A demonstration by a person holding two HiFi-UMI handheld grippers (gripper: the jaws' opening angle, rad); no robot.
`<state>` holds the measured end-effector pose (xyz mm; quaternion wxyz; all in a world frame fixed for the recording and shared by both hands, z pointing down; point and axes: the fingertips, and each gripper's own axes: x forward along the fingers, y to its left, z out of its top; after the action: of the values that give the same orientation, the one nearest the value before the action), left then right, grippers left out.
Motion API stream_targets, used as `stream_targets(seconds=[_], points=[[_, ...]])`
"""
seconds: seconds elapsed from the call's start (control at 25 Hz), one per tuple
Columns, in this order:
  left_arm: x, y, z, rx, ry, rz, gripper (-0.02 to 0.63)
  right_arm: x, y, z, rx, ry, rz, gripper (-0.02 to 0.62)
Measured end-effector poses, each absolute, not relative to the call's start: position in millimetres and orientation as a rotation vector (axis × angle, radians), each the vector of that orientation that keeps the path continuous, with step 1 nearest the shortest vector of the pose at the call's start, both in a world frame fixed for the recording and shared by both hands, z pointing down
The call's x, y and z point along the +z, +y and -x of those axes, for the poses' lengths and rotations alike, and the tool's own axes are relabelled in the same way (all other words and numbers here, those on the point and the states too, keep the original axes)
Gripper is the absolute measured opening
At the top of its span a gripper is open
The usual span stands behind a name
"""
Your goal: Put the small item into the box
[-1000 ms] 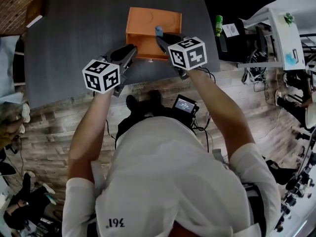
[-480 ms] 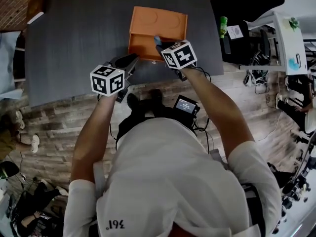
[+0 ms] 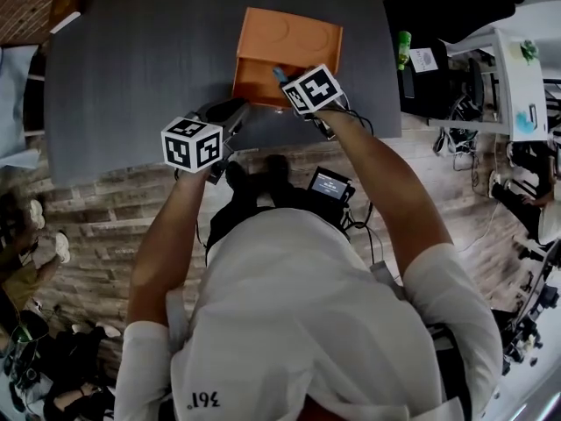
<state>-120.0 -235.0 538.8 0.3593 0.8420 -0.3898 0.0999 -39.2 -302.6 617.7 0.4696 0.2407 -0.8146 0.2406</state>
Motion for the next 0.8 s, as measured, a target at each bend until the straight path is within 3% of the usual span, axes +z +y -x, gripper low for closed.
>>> stream_targets(seconds=[0.8], points=[[532.1, -230.4, 118.5, 0.238, -0.997, -2.162, 0.067, 630.4, -302.3, 43.8, 0.686, -1.95, -0.562, 0.078]])
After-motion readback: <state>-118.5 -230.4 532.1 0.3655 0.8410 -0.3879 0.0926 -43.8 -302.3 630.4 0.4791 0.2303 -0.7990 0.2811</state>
